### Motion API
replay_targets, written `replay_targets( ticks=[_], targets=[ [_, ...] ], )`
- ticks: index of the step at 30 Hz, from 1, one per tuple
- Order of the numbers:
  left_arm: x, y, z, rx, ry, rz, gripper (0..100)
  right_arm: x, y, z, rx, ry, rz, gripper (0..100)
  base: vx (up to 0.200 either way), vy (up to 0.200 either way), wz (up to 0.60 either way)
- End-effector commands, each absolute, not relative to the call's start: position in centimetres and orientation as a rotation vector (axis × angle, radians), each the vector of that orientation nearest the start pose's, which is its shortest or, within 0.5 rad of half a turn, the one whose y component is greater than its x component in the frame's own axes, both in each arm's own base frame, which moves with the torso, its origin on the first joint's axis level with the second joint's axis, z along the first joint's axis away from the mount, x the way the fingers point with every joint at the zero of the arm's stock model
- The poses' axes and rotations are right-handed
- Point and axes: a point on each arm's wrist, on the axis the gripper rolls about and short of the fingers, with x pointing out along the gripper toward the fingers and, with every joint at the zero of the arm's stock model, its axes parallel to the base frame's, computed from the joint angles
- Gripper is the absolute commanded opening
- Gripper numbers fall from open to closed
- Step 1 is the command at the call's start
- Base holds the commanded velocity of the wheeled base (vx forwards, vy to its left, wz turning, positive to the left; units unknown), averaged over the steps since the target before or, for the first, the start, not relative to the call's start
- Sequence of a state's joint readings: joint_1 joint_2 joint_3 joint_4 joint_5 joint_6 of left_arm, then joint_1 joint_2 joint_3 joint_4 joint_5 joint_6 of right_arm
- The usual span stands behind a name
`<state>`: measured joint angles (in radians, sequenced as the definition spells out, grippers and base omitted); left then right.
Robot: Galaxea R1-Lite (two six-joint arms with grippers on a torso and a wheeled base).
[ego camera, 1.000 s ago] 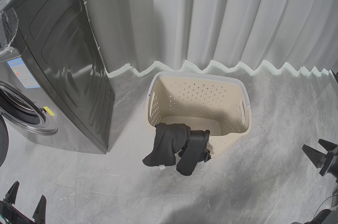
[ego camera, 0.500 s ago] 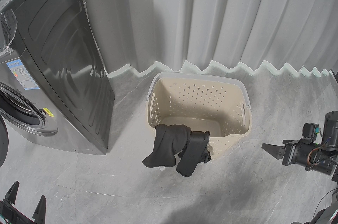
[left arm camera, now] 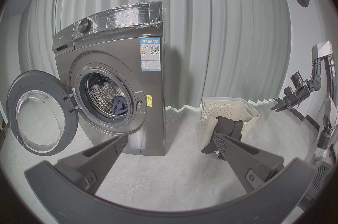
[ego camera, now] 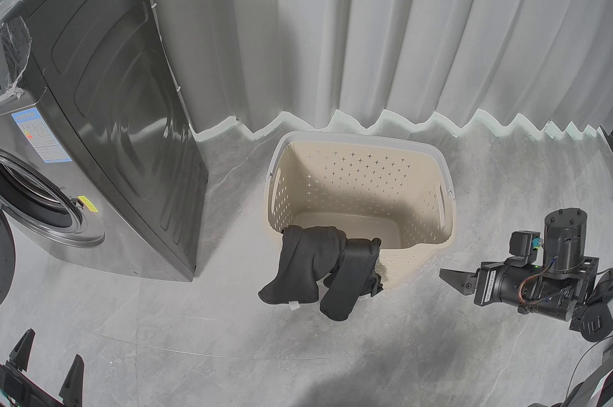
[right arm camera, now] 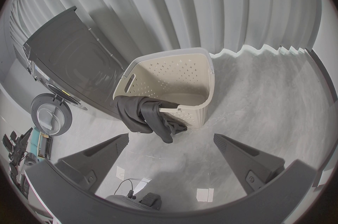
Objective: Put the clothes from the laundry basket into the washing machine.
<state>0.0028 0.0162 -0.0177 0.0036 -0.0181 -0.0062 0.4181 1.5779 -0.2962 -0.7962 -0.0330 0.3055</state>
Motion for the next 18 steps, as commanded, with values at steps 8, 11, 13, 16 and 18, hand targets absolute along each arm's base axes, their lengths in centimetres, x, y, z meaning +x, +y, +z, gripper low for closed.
replay_targets(
  ticks=[8,11,13,16,18],
  targets=[
    [-2.3,0.0,7.6,-0.006,0.000,-0.015,100,22.4,12.4,7.9,0.158,0.623,0.296,100,0.000,0.000,0.00],
    [-2.3,0.0,7.6,-0.006,0.000,-0.015,100,23.2,13.5,7.2,0.155,0.640,0.306,100,0.000,0.000,0.00],
    [-2.3,0.0,7.6,-0.008,0.002,-0.015,100,23.5,13.9,6.8,0.149,0.650,0.310,100,0.000,0.000,0.00],
    [-2.3,-0.1,7.6,-0.006,0.002,-0.017,100,24.4,14.8,6.1,0.142,0.656,0.317,100,0.000,0.000,0.00],
    [-2.3,0.0,7.6,-0.008,0.002,-0.015,100,24.9,15.4,5.7,0.143,0.635,0.314,100,0.000,0.000,0.00]
  ],
)
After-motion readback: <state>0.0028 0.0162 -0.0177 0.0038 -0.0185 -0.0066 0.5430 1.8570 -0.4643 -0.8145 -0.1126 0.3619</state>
